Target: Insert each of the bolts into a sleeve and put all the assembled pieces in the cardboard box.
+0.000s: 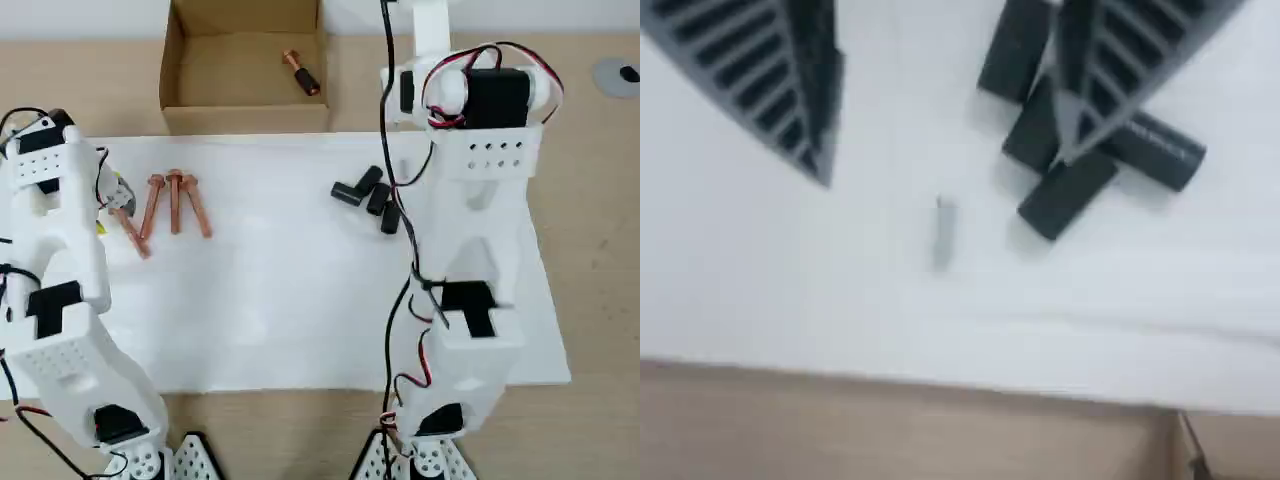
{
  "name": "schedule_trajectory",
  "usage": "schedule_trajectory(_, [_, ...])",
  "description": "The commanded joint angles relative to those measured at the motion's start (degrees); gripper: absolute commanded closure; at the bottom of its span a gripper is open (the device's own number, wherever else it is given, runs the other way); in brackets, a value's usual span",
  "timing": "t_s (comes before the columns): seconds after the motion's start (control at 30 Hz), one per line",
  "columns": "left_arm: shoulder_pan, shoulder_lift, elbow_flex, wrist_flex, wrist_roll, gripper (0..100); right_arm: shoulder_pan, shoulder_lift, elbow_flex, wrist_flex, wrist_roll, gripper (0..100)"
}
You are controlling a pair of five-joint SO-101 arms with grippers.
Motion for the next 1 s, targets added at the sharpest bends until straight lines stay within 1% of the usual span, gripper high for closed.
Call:
schedule_trajectory(0.0, [0.00, 1.27, -5.01, -0.53, -0.44, 83, 1.01, -6.81, 4.44, 0.70, -0.09, 81.7])
schedule_trajectory(0.4, [0.35, 8.57, -6.07, -0.53, -0.44, 83, 1.01, -17.63, 17.45, 0.62, -0.09, 81.8])
schedule_trajectory(0.47, [0.35, 8.48, -6.15, -1.32, -0.44, 86, 1.01, -18.86, 18.95, 0.62, -0.09, 81.8])
schedule_trajectory(0.57, [0.35, 8.40, -5.80, -4.57, -0.44, 95, 1.01, -20.53, 21.05, 0.62, 0.00, 81.8])
schedule_trajectory(0.63, [0.44, 8.84, -5.80, -6.07, -0.53, 99, 1.01, -21.76, 22.46, 0.62, 0.00, 81.8])
schedule_trajectory(0.8, [0.62, 8.92, -2.46, -8.88, -3.16, 99, 1.01, -25.01, 25.98, 0.18, 0.00, 81.8])
schedule_trajectory(0.97, [1.05, 8.31, -1.32, -8.70, -4.13, 99, 0.92, -27.47, 31.08, -1.76, 0.00, 81.8])
